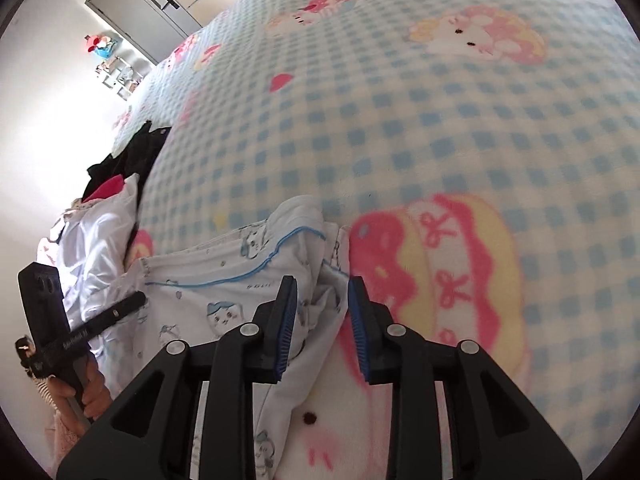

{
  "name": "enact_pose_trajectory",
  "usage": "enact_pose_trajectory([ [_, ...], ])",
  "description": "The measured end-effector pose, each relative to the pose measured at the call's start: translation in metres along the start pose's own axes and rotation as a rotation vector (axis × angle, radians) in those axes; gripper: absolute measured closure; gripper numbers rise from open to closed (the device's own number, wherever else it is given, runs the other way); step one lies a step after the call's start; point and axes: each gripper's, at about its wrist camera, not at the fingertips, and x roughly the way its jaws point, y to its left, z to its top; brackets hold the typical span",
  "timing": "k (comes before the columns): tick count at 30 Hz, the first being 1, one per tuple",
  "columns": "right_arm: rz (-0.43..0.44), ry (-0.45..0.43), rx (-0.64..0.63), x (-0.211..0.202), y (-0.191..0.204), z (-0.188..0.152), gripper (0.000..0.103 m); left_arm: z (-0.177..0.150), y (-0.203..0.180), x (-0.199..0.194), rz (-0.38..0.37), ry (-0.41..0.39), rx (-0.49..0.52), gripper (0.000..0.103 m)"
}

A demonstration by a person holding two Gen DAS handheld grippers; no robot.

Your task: Fold clothes

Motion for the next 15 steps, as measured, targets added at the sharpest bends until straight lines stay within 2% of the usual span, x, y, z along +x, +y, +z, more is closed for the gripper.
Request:
enact_pose_trajectory([
  [2, -0.007, 0.012, 0.005, 0.001, -0.001, 0.000, 0.076, -0.004, -0.034, 0.008, -0.042, 0.045, 0.076, 0.086],
  [4, -0.053, 0.030, 0.003, 0.006, -0.006, 0.000, 0.076, -0.006, -0.064, 0.021, -0.063, 0.089, 0.130, 0.086],
  [6, -0.072, 0.051, 0.005, 0.011, -0.012, -0.001, 0.076, -0.006, -0.086, 0.037, -0.055, 0.126, 0.164, 0.086],
  [10, -0.036, 0.101, -0.036, 0.024, -0.009, -0.004, 0.076, -0.001, -0.096, 0.059, -0.053, 0.161, 0.134, 0.086],
  [15, -0.005, 0.125, -0.167, 0.027, 0.008, -0.006, 0.076, 0.012, -0.096, 0.082, -0.076, 0.184, 0.068, 0.086],
])
